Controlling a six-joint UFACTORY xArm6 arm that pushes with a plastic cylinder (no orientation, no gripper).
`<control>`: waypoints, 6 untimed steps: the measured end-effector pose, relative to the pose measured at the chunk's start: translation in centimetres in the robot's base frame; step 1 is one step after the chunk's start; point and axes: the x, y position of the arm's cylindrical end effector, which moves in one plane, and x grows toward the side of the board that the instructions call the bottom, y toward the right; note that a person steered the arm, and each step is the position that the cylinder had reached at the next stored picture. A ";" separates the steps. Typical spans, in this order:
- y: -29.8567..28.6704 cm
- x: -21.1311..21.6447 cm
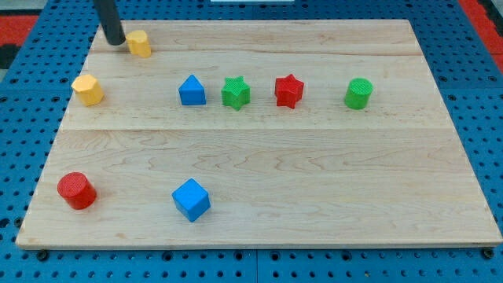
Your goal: Move the yellow heart left to the blue triangle
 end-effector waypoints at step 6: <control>4.8 -2.8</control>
